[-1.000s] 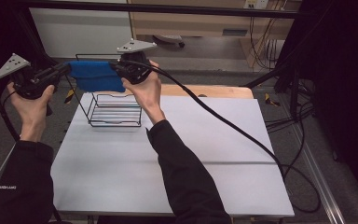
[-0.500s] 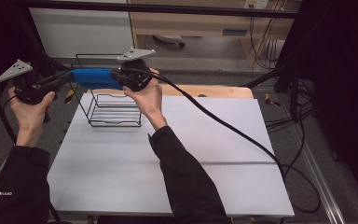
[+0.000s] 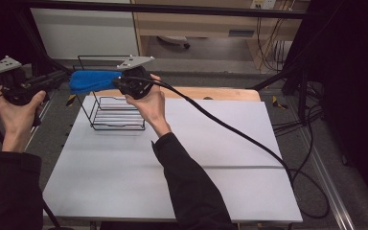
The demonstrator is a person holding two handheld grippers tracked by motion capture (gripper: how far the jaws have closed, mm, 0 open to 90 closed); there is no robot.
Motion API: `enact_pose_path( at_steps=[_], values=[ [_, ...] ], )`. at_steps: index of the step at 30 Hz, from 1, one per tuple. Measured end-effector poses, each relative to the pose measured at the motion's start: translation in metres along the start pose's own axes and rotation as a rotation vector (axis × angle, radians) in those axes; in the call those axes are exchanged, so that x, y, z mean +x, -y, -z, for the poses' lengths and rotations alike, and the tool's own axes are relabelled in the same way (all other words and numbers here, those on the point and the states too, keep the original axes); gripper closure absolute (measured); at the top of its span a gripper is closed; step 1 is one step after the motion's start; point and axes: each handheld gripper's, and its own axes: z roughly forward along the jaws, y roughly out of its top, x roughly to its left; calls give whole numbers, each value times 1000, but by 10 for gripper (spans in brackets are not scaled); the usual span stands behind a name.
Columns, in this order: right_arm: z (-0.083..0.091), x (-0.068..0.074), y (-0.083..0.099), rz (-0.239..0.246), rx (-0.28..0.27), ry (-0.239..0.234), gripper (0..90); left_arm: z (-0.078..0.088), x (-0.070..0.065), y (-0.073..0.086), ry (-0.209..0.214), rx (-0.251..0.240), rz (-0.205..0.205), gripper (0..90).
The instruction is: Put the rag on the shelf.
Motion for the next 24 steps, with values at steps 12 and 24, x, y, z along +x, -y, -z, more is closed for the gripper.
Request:
enact_pose_path(
  at_steps=[12, 24],
  values=[
    [0, -7, 12, -58, 4, -48, 811, -27, 4, 20, -8, 126, -7, 900],
    [-7, -18, 32, -122, 47, -41, 862, -41, 4, 32, -18, 137, -20, 900]
  ],
)
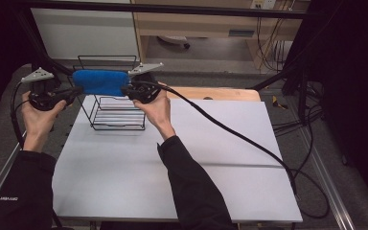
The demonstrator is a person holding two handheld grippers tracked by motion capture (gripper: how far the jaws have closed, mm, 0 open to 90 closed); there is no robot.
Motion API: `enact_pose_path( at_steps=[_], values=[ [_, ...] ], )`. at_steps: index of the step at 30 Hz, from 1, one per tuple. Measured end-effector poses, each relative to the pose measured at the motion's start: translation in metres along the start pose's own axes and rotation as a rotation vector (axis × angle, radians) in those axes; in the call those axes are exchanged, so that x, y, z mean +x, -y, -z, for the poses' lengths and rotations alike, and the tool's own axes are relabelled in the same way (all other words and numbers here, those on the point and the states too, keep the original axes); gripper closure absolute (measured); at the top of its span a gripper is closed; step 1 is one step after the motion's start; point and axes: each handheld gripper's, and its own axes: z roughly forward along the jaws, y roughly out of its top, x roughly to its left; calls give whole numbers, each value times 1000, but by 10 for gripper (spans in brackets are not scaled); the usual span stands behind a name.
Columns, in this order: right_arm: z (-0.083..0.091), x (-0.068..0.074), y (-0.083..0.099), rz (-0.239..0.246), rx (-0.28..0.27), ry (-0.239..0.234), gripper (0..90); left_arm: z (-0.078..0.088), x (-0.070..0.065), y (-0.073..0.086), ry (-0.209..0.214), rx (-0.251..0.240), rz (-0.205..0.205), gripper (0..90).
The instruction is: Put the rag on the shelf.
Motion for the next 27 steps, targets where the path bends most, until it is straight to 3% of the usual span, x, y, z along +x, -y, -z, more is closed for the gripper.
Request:
enact_pose_path(
  at_steps=[5, 10, 21, 27],
  values=[
    [3, 2, 1, 14, -8, -8, 836, 3, -1, 2, 5, -6, 2, 892],
    [21, 8, 1, 28, -22, -10, 708, 12, -6, 7, 23, -20, 17, 821],
    [66, 3, 18, 0, -1, 17, 324, 13, -24, 32, 29, 67, -15, 533],
    [88, -7, 34, -11, 32, 53, 191, 7, -35, 48, 36, 96, -25, 385]
  ],
)
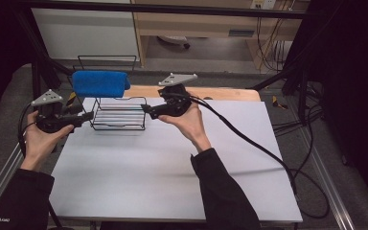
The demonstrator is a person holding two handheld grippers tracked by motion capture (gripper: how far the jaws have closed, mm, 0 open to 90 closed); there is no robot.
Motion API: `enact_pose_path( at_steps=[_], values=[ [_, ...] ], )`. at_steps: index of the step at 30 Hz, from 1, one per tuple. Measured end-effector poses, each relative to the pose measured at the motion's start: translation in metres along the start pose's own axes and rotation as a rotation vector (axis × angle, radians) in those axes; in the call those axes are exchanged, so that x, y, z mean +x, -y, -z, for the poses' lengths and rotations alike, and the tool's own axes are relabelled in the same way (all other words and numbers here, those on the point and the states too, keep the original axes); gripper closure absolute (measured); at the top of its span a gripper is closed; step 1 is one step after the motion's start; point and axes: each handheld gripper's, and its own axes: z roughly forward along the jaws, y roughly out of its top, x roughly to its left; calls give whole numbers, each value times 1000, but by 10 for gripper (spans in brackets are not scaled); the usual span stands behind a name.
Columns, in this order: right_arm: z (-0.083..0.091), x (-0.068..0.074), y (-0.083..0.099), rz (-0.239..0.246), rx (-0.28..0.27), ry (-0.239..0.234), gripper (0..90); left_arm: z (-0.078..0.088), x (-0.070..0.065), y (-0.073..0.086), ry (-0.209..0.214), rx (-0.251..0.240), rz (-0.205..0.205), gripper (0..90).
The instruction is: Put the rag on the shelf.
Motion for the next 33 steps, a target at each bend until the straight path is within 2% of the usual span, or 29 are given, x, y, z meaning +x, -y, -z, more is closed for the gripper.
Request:
enact_pose_path(
  at_steps=[4, 8, 13, 19, 26, 33],
  values=[
    [12, -10, 16, -22, 33, 7, 131, -6, -7, 12, 11, 25, -5, 297],
    [24, -20, 36, -42, 53, 19, 93, -12, -17, 23, 28, 22, -15, 231],
    [41, -30, 63, -65, 47, 32, 56, -19, -28, 36, 37, 20, -25, 167],
    [64, -42, 93, -99, 56, 57, 26, -29, -41, 51, 46, 45, -36, 98],
    [89, -56, 132, -148, 64, 83, 8, -40, -55, 68, 67, 55, -44, 83],
    [107, -63, 171, -162, 89, 97, 7, -47, -64, 89, 90, 73, -58, 85]
  ],
)
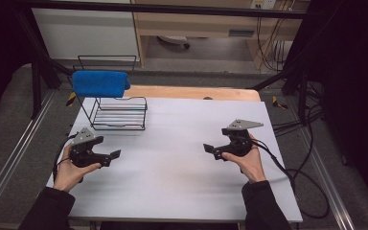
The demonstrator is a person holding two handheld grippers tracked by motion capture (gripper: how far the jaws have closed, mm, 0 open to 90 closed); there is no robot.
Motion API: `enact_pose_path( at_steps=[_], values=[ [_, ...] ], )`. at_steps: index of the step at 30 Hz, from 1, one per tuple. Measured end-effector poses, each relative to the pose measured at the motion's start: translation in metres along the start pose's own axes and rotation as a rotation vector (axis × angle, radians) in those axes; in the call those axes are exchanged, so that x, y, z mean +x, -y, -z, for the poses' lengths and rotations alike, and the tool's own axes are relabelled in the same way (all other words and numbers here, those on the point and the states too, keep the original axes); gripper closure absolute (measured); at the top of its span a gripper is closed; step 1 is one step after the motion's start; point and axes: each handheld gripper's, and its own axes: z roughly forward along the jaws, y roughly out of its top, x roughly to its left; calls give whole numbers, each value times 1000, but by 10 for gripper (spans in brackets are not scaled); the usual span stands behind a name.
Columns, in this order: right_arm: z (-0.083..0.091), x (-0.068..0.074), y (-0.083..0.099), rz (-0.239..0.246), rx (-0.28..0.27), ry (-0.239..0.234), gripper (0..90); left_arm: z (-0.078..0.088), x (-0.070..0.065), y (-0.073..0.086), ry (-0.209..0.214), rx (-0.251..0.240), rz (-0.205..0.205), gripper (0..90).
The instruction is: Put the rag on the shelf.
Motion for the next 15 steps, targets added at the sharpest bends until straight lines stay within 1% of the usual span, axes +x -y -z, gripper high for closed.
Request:
enact_pose_path(
  at_steps=[3, 5, 7, 8, 11, 14, 15],
  values=[
    [6, -5, 17, -4, 4, 3, 7, -3, -4, 7, 10, 7, -2, 88],
    [9, -8, 28, -15, 7, 3, 7, -4, -6, 11, 18, 5, -7, 92],
    [13, -12, 39, -16, 16, -6, 7, -5, -7, 16, 27, 2, -8, 98],
    [14, -13, 45, -16, 20, -5, 7, -6, -8, 19, 26, 2, -7, 100],
    [20, -19, 59, -27, 28, 5, 7, -8, -8, 24, 28, 26, -18, 102],
    [26, -24, 72, -47, 24, 17, 7, -8, -9, 28, 32, 24, -19, 102],
    [28, -25, 76, -51, 21, 16, 7, -7, -10, 29, 31, 24, -25, 102]
  ],
)
